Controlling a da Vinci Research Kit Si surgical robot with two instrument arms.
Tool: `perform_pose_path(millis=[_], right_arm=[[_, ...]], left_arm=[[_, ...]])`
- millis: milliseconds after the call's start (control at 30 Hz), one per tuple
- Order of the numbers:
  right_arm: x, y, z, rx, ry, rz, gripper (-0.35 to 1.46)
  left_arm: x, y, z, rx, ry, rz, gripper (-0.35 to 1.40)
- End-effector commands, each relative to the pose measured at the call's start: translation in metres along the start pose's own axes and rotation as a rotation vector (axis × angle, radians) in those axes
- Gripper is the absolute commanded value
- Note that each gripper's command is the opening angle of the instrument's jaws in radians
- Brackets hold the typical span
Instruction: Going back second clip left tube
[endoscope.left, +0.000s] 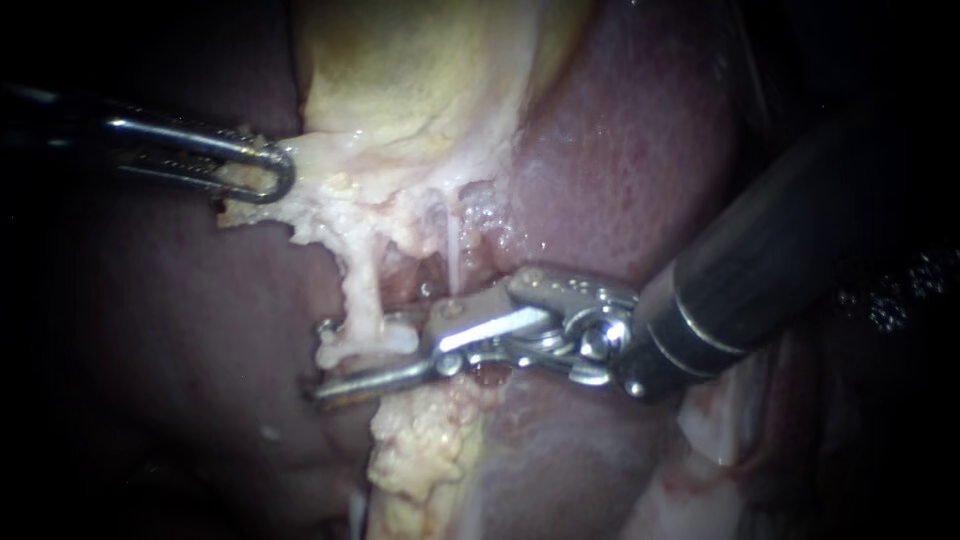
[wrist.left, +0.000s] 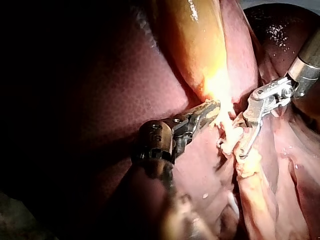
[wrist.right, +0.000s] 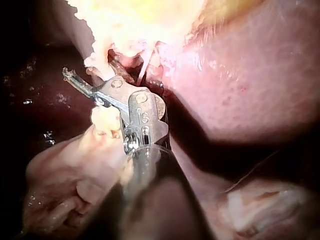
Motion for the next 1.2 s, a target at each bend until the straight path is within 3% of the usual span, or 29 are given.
perform_pose_path(millis=[33,233,500,600,667,767,1033,1200], right_arm=[[-0.0001,0.0005,-0.0001,-0.011,0.003,-0.001,0.49],[-0.0002,0.0018,-0.0012,-0.056,0.014,-0.019,0.49],[-0.0004,0.0014,-0.0022,-0.053,0.003,-0.031,0.49],[-0.0005,0.0005,-0.0035,-0.049,-0.035,-0.103,0.49],[-0.0004,-0.0003,-0.0048,-0.044,-0.084,-0.179,0.49],[-0.0001,-0.0017,-0.0072,-0.079,-0.132,-0.282,0.49],[0.0006,-0.0056,-0.0138,-0.156,-0.157,-0.430,0.50],[0.0010,-0.0065,-0.0173,-0.173,-0.198,-0.469,0.50]], left_arm=[[0.0001,0.0000,-0.0001,0.000,0.000,-0.001,-0.35],[0.0002,0.0001,-0.0006,-0.004,-0.002,-0.002,-0.35],[0.0003,0.0000,-0.0010,-0.006,-0.003,-0.002,-0.35],[0.0003,0.0000,-0.0010,-0.006,-0.003,-0.002,-0.35],[0.0003,-0.0001,-0.0010,-0.007,-0.003,-0.002,-0.35],[0.0004,-0.0003,-0.0010,-0.007,-0.003,-0.002,-0.35],[0.0004,-0.0005,-0.0010,-0.007,-0.003,-0.002,-0.35],[0.0004,-0.0005,-0.0009,-0.007,-0.003,-0.002,-0.35]])
